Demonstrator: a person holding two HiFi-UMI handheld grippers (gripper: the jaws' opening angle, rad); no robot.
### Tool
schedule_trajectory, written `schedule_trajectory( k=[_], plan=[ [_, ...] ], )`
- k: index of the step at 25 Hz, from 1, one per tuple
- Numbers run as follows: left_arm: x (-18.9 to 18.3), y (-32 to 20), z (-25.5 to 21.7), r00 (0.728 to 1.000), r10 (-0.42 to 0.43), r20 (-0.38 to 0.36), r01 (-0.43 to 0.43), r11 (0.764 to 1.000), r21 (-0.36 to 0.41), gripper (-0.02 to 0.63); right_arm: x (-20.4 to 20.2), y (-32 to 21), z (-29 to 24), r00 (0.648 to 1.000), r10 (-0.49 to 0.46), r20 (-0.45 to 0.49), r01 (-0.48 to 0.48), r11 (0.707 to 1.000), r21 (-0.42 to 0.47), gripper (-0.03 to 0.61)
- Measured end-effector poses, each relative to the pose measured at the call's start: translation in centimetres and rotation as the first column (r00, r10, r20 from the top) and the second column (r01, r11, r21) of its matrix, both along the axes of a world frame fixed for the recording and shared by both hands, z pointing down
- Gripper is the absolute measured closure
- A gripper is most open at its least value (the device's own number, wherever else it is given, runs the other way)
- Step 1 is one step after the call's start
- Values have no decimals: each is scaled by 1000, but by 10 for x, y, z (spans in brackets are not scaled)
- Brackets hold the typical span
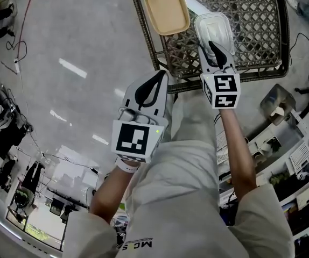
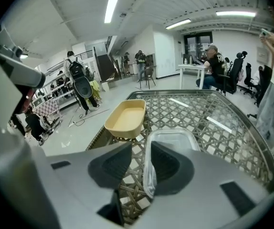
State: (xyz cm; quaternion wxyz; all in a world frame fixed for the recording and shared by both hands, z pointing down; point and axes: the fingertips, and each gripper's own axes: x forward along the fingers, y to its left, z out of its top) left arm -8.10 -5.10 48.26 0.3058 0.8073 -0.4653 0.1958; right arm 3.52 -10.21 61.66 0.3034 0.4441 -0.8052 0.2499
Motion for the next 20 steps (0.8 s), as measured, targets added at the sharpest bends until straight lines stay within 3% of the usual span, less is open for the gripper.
schedule_trajectory(
  k=[20],
  plan=[
    [-7,-6,28,999,-45,-1,45,999,-23,591,6,-7,64,992,6,-125,-16,997,-79,430]
  ],
)
